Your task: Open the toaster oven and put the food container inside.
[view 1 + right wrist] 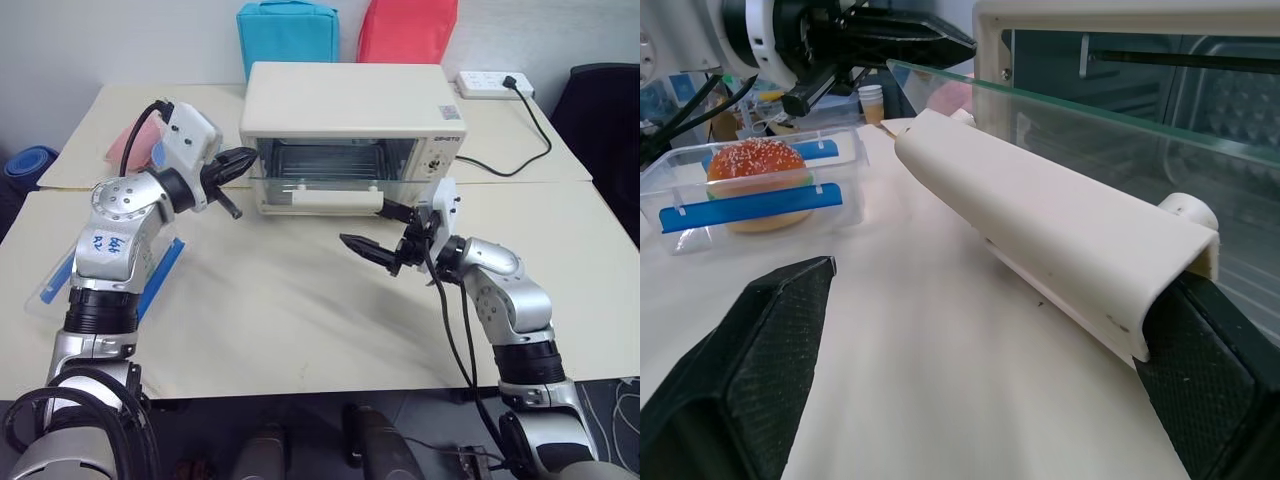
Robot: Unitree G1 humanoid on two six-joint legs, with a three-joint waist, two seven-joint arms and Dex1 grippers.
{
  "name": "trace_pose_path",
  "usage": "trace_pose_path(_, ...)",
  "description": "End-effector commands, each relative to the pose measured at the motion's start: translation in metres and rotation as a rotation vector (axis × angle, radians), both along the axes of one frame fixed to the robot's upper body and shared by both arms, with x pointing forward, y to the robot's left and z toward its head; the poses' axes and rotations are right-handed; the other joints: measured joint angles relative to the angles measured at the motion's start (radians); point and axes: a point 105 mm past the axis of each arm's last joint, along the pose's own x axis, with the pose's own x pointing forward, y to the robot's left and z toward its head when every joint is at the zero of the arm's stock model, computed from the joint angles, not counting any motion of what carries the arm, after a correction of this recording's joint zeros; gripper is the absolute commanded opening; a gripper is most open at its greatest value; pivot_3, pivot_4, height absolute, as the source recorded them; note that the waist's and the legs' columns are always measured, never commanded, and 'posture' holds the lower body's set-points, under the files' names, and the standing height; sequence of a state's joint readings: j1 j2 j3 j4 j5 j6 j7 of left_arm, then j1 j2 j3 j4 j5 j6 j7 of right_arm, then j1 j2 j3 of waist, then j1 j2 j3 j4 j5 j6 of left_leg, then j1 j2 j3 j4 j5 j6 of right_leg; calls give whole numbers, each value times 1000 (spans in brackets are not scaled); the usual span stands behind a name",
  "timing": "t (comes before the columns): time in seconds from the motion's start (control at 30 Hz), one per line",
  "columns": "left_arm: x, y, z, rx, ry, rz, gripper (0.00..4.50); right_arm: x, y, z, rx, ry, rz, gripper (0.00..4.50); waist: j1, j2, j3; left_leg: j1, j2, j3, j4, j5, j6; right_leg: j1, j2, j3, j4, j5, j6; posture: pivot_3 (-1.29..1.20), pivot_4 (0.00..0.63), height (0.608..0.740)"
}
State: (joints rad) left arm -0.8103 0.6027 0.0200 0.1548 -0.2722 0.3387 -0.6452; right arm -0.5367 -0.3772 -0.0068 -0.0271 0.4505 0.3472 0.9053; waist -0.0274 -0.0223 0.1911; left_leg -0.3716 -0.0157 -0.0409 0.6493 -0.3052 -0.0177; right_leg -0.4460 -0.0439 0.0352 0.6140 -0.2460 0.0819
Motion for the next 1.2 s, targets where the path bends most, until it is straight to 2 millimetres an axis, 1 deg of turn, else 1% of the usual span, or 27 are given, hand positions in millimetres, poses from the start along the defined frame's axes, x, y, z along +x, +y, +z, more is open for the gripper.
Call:
trace_pose_path(0.03, -3, -8, 7, 1, -29, -55, 47, -9, -1, 13, 16, -59, 5, 4500, -1, 0, 0, 0, 0, 0, 0, 0, 0, 0, 0, 0, 0, 0, 0, 0, 150, 740)
trace_pose_path(0.13, -9, -16, -2, 24, -13, -114, 47, -11, -10, 8, -8, -50, -38, 4500, 1, 0, 0, 0, 0, 0, 0, 0, 0, 0, 0, 0, 0, 0, 0, 0, 150, 740)
trace_pose_path(0.23, -19, -21, -10, 38, 17, -172, 47, -15, -30, 3, -37, -30, -106, 4500, 2, 0, 0, 0, 0, 0, 0, 0, 0, 0, 0, 0, 0, 0, 0, 0, 150, 740)
trace_pose_path(0.33, -30, -24, -25, 79, 53, -214, 47, -23, -53, -3, -64, 4, -161, 4500, 3, 0, 0, 0, -1, 0, 1, 0, 0, 0, -1, 0, 0, 0, 0, 0, 150, 740)
trace_pose_path(0.4, -35, -24, -33, 100, 70, -226, 47, -30, -62, -7, -85, 26, -179, 4500, 4, 0, 0, 0, -1, 0, 1, 0, 1, 0, -1, 0, 0, 0, 0, 0, 150, 740)
trace_pose_path(0.47, -42, -24, -43, 118, 102, -236, 47, -49, -73, -14, -125, 75, -149, 4500, 4, 0, 0, 0, 0, 0, 1, 0, 1, 1, -1, 1, -1, 0, 0, 0, 150, 740)
trace_pose_path(0.6, -54, -24, -63, 141, 167, -246, 47, -81, -81, -15, -164, 156, -57, 4500, 1, 0, 0, 2, 0, 0, 1, 0, 2, 2, 0, 1, -1, 0, 0, 0, 150, 740)
trace_pose_path(0.67, -56, -26, -72, 148, 185, -237, 47, -89, -83, -12, -167, 174, -29, 4500, -1, -1, 0, 3, 0, 2, 4, 0, 2, 2, 1, 3, 1, 0, 0, 0, 150, 740)
trace_pose_path(0.7, -56, -29, -81, 173, 194, -228, 47, -91, -83, -9, -168, 170, -16, 4500, -1, -1, 0, 4, 0, 3, 5, 0, 2, 3, 1, 3, 3, 0, 0, 0, 150, 740)
trace_pose_path(0.73, -57, -32, -90, 187, 206, -220, 47, -91, -83, -5, -170, 163, -10, 4500, 0, -1, 1, 4, 0, 3, 6, 1, 2, 3, 2, 4, 3, 0, 0, 0, 150, 740)
trace_pose_path(0.8, -57, -35, -98, 200, 218, -212, 47, -91, -82, -2, -172, 156, -5, 4500, 1, -2, 1, 7, -1, 3, 8, 2, 4, 8, 4, 3, 3, 0, 0, 0, 150, 740)
trace_pose_path(0.87, -54, -38, -106, 188, 245, -161, 47, -86, -74, 7, -188, 119, 29, 4500, -1, -2, 1, 12, -1, 2, 7, 2, 5, 15, 6, 3, 0, 0, 0, 0, 150, 740)
trace_pose_path(0.93, -54, -36, -112, 186, 268, -113, 47, -86, -63, 15, -222, 75, 94, 4500, -2, -3, 1, 15, 0, 3, 6, 2, 5, 18, 6, 4, -2, 0, 0, 0, 150, 740)
trace_pose_path(1.03, -59, -32, -114, 180, 289, -81, 47, -87, -50, 27, -219, 36, 161, 4500, -1, -3, 1, 16, 0, 2, 5, 2, 5, 18, 6, 3, -2, 0, 0, 0, 150, 740)
trace_pose_path(1.1, -62, -28, -114, 162, 301, -50, 47, -86, -43, 35, -210, 7, 195, 4500, 0, -3, 1, 16, 0, 1, 2, 1, 4, 17, 3, 3, -2, 0, 0, 0, 150, 740)
trace_pose_path(1.17, -67, -22, -108, 109, 312, -21, 47, -84, -38, 41, -202, -13, 219, 4500, 1, -3, 1, 15, 0, -1, 2, 1, 4, 16, 1, 3, -3, 0, 0, 0, 150, 740)
trace_pose_path(1.2, -74, -16, -99, 24, 319, -10, 47, -82, -35, 45, -200, -26, 233, 4500, 1, -3, 1, 14, 1, -1, 2, 1, 4, 16, 1, 3, -3, 0, 0, 0, 150, 740)
